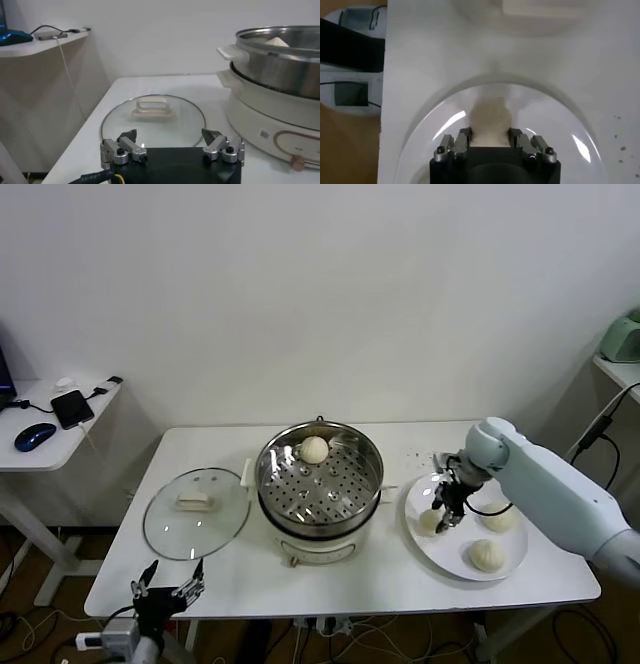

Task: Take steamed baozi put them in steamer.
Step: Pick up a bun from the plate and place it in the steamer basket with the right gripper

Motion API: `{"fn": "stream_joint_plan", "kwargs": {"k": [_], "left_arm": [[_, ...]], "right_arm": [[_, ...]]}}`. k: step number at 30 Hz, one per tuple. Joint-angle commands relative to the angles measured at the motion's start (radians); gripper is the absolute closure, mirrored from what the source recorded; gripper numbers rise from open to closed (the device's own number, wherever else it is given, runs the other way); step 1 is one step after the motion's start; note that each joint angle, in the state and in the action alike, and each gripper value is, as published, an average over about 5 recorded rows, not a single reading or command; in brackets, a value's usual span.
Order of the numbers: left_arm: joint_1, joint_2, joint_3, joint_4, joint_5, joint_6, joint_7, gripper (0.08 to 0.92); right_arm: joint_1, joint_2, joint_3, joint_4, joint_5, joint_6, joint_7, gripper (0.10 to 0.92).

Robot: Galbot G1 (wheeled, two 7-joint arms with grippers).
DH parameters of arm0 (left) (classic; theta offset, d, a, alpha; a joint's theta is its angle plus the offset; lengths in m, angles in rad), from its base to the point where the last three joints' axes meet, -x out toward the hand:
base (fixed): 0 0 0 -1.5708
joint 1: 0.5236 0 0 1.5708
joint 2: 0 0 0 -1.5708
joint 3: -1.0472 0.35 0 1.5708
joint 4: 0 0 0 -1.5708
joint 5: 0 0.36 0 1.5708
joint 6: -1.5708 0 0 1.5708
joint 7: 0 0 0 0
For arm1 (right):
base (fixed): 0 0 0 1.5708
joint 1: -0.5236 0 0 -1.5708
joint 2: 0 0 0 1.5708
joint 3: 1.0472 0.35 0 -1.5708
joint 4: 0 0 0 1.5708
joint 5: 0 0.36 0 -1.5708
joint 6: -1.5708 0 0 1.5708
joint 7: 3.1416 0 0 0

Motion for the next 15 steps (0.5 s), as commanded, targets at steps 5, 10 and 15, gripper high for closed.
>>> {"fn": "stream_joint_plan", "kwargs": {"k": [5,10,15], "left_arm": [[-0.001,0.004,0.025,-0.023,0.003,-0.001,-0.002,0.177],[-0.009,0.003,0.026,-0.035,-0.003,0.002,0.000,0.177],[-0.013,0.002,0.019,-0.040,-0.017,0.001,0.003,0.177]], "right_arm": [[0.364,-0.122,-0.242,0.146,0.255,-0.063,-0.025,0.508],[0.636,-0.052,-0.467,0.170,0.405,-0.105,-0.026,0.505],[0.813,0.083,-0.597,0.161,0.579,-0.177,0.001,0.507]]}}
